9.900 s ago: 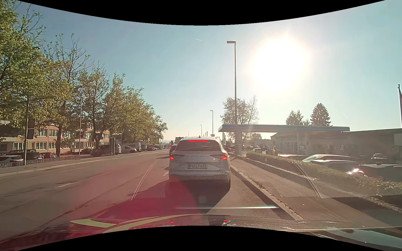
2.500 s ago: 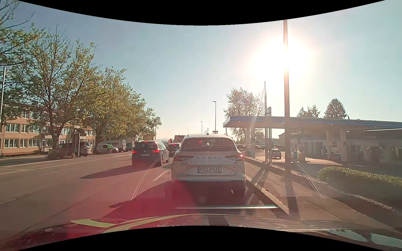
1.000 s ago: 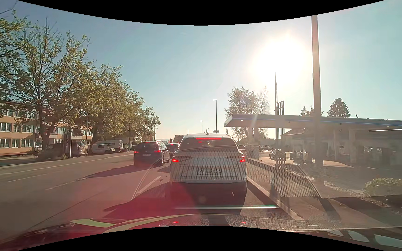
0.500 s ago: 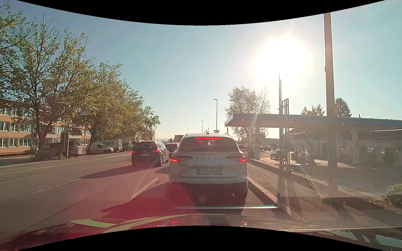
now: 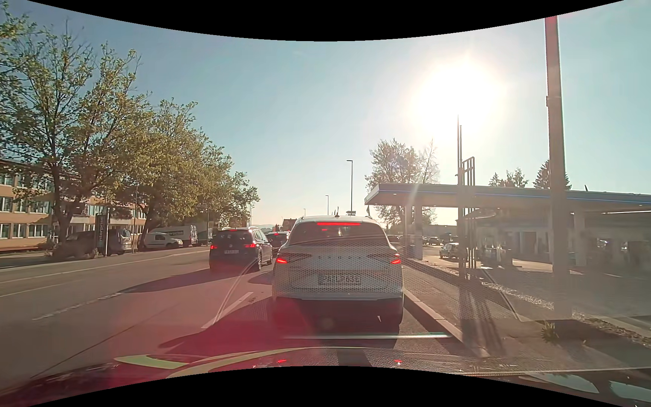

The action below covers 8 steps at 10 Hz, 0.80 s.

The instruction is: Follow the waypoints while adhering to traffic rules and regulations

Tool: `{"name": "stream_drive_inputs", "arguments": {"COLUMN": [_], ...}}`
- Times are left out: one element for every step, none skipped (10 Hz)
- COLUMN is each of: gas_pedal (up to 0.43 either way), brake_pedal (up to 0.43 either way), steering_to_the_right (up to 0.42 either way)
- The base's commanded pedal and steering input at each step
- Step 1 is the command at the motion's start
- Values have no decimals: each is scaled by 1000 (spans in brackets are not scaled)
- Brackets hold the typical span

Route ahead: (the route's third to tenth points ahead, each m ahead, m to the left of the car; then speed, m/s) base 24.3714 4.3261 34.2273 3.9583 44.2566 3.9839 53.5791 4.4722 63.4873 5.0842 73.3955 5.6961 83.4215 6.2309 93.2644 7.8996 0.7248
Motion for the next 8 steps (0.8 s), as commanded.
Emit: {"name": "stream_drive_inputs", "arguments": {"gas_pedal": [0, 0, 0, 0, 0, 0, 0, 0], "brake_pedal": [140, 140, 146, 146, 146, 146, 146, 152], "steering_to_the_right": [-4, -4, -4, -4, -4, -4, -4, -4]}}
